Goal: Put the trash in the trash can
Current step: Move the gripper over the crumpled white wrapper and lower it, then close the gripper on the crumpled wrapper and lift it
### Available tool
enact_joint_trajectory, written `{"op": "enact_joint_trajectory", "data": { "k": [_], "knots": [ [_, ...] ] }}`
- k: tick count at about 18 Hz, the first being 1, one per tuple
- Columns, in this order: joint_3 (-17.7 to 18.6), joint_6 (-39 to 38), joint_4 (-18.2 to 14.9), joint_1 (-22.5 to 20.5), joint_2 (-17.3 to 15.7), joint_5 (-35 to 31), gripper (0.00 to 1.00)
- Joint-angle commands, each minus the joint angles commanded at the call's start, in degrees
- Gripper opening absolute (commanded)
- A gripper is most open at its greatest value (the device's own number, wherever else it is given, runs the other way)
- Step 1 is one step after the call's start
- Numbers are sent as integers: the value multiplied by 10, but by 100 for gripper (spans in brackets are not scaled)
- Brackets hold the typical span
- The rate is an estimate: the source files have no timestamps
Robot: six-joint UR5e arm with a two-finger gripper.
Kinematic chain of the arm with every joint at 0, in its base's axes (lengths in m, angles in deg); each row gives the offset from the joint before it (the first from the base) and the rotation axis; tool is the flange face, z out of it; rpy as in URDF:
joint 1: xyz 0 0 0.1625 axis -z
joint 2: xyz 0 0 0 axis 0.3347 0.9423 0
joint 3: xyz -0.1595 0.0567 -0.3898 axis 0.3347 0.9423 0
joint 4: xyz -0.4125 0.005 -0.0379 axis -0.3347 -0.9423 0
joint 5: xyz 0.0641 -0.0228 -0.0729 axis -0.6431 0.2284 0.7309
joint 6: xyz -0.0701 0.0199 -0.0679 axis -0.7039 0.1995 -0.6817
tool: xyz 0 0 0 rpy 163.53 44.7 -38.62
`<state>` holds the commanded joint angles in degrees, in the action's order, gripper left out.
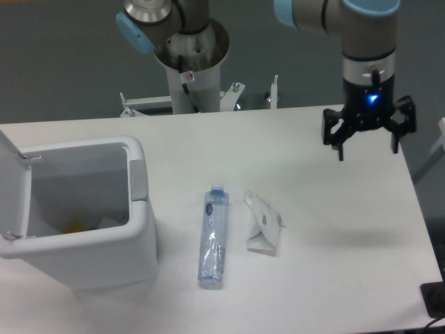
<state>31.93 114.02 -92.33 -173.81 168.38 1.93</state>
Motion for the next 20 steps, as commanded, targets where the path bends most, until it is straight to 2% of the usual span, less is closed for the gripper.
{"op": "enact_joint_trajectory", "data": {
  "k": [1, 2, 3, 5, 7, 13, 19, 20],
  "knots": [
    [6, -19, 10, 9, 4, 0, 100],
    [25, -44, 35, 24, 6, -2, 100],
    [60, -59, 76, 37, 6, -3, 100],
    [97, -69, 118, 50, 7, -4, 100],
    [105, -79, 119, 81, 29, -2, 100],
    [104, -97, 119, 120, 95, 1, 100],
    [104, -93, 119, 127, 117, -5, 100],
    [102, -93, 119, 127, 119, -5, 97]
  ]
}}
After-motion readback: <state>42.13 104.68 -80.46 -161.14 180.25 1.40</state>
